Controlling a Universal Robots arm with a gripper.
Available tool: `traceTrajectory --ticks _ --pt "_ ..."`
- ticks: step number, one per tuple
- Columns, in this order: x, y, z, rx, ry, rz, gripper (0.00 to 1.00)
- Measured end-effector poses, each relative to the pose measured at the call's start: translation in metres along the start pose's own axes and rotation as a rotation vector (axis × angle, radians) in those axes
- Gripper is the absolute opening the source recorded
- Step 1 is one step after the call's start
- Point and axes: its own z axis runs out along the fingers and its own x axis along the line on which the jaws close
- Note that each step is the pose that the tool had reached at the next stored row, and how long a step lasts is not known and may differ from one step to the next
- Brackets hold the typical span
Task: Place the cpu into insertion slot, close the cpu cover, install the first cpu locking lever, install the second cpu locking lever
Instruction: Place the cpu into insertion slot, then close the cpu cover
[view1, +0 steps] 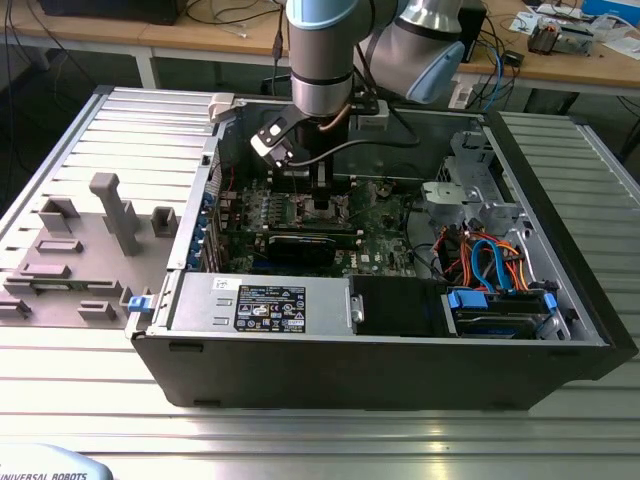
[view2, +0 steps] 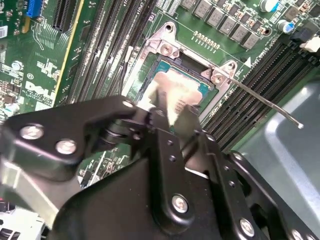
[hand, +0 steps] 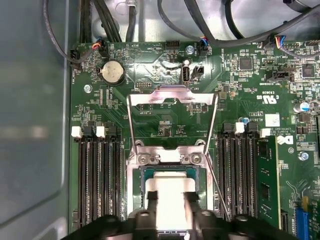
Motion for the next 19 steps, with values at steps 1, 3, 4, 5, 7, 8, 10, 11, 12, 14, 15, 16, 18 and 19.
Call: traceTrajectory --ticks 1,3,4,5,7,8,10,11,12,14,15,16,18,19 --pt "0.0000 0.0003 -0.0004 0.0007 0.0000 0.001 0.29" --pt "0.0000 0.0008 -0.0009 0.0024 -0.0001 0.003 0.11" --pt "0.0000 0.0008 -0.0010 0.0026 -0.0003 0.003 0.11" --pt "0.0000 0.0008 -0.0010 0.0026 -0.0004 0.003 0.11" --pt "0.0000 0.0008 -0.0010 0.0026 -0.0003 0.003 0.11" --pt "0.0000 0.0008 -0.0010 0.0026 -0.0004 0.003 0.11" --pt "0.0000 0.0008 -0.0010 0.0026 -0.0003 0.003 0.11" --pt "0.0000 0.0008 -0.0010 0.0026 -0.0004 0.003 0.11" --pt "0.0000 0.0008 -0.0009 0.0026 -0.0003 0.004 0.11" --pt "0.0000 0.0008 -0.0010 0.0026 -0.0004 0.004 0.11" --pt "0.0000 0.0008 -0.0009 0.0026 -0.0003 0.004 0.11" --pt "0.0000 0.0008 -0.0010 0.0026 -0.0004 0.004 0.11" --pt "0.0000 0.0008 -0.0010 0.0026 -0.0004 0.004 0.11" --pt "0.0000 0.0008 -0.0010 0.0026 -0.0004 0.004 0.11"
